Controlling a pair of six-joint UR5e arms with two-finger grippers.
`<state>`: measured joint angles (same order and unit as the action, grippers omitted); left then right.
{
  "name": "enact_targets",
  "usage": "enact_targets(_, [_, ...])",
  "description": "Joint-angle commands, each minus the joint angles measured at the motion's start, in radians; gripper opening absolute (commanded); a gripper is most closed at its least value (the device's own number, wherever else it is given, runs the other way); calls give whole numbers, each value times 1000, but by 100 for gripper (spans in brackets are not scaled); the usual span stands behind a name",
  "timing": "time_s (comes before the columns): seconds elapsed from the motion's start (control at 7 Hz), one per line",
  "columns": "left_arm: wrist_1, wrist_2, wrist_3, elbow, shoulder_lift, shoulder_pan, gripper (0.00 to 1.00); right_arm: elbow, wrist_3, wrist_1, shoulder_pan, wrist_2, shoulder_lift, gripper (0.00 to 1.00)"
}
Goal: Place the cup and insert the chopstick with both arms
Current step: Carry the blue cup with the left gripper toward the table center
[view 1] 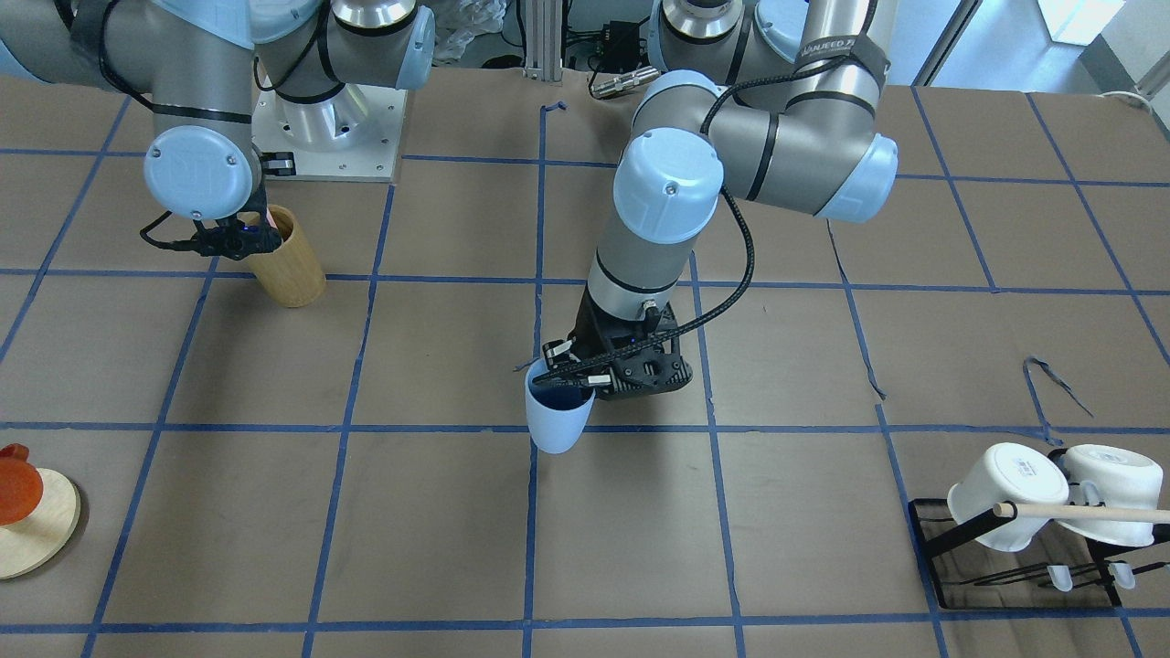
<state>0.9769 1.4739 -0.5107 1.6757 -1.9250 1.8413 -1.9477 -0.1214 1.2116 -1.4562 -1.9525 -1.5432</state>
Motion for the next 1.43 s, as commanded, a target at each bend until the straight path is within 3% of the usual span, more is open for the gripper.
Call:
enact_targets(0.0, [-14,69,-3,-40,-72,33,0,64,2,-90,0,30,0,26])
enact_targets(0.29, [-14,69,-28,-40,-89,41,0,139,3,-205,0,62,0,24])
enact_targets(0.43, [-14,65,-31,-40,-92,41,0,168,2,-255,0,69,0,16])
enact_targets(0.57, [-15,46,-49,-40,-94,44,0,171,0,-253,-3,72,2,22])
enact_targets(0.71, [-14,42,-49,-39,-95,44,2,165,-6,-247,-3,63,8,63])
enact_targets(1.0, [-12,40,-48,-37,-101,47,13,124,-1,-186,-1,20,9,70])
enact_targets(1.14, [-12,42,-46,-37,-104,50,32,83,-1,-128,2,-5,12,70])
enact_targets(1.29, [-17,42,-39,-40,-109,52,64,40,0,-71,2,-5,12,70])
